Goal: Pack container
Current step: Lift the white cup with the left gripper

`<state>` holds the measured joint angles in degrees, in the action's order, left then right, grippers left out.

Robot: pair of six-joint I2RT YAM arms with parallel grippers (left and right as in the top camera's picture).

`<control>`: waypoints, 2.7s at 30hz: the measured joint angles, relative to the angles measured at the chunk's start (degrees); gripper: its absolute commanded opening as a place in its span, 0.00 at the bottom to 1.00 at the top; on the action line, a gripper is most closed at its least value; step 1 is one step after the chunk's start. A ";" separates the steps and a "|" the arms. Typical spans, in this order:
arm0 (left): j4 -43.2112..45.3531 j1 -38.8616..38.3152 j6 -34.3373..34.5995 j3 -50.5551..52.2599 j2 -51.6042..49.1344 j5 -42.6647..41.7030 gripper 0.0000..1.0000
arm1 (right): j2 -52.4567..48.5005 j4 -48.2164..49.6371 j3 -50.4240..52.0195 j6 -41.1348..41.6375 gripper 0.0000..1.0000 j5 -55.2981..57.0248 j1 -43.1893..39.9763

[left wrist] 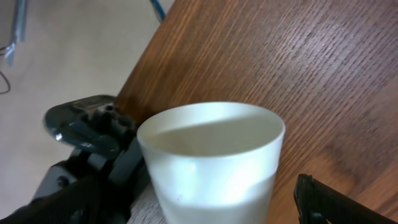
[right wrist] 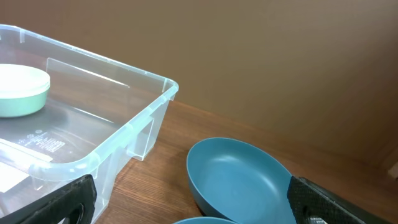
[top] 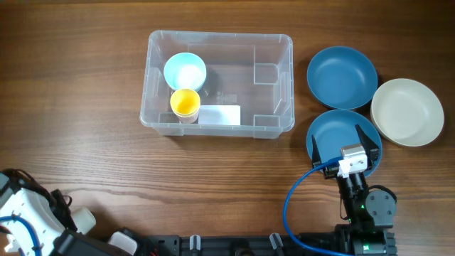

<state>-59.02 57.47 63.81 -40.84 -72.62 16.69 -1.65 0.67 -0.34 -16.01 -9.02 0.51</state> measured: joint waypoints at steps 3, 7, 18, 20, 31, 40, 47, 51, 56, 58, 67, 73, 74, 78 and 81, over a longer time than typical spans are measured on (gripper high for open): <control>3.37 0.00 -0.02 2.58 0.00 -0.02 1.00 | 0.00 0.00 0.00 0.00 1.00 0.00 0.00; 5.11 0.00 -0.02 3.76 0.00 0.00 0.99 | 0.00 0.00 0.00 0.00 1.00 0.00 0.00; 8.74 0.00 -0.09 3.76 -3.67 -0.02 0.99 | 0.00 0.00 0.00 0.00 1.00 0.00 0.00; 9.38 0.00 -0.09 3.78 -5.81 -0.02 0.94 | 0.00 0.00 0.00 0.00 1.00 0.00 0.00; 10.03 0.00 -0.50 3.78 -7.41 -0.24 0.80 | 0.00 0.00 0.00 0.00 1.00 0.00 0.00; 10.03 -0.07 -0.46 3.69 -7.39 -0.74 0.62 | 0.00 0.00 0.00 0.00 1.00 0.00 0.00; 9.88 -0.13 -0.50 3.21 -7.28 -1.18 0.66 | 0.00 0.00 0.00 0.00 1.00 0.00 0.00; 10.29 -0.13 -0.50 3.04 -7.28 -2.78 0.67 | 0.00 0.00 0.00 0.00 1.00 0.00 0.00; 10.21 -0.13 -2.45 0.46 -7.23 -6.29 0.63 | 0.00 0.00 0.00 0.00 1.00 0.00 0.00; 9.09 -0.13 -3.37 -1.42 -7.19 -7.17 0.63 | 0.00 0.00 0.00 0.00 1.00 0.00 0.00; 7.48 -2.67 -5.07 -7.63 -5.03 -9.51 0.60 | 0.00 0.00 0.00 0.00 1.00 0.00 0.00; 7.39 -10.82 -9.90 -16.35 -2.16 -10.43 0.56 | 0.00 0.00 0.00 0.00 1.00 0.00 0.00; 7.50 -12.50 -11.10 -17.90 -1.75 -10.58 0.57 | 0.00 0.00 0.00 0.00 1.00 0.00 0.00; 8.11 -18.53 -15.87 -22.16 -1.18 -10.82 0.57 | 0.00 0.00 0.00 0.00 1.00 0.00 0.00; 9.51 -22.77 -20.50 -24.13 -1.18 -11.54 0.55 | 0.00 -0.02 0.00 0.00 1.00 0.00 0.00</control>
<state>-49.52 34.70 43.31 -64.97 -73.80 5.15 -1.65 0.64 -0.34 -16.01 -9.02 0.51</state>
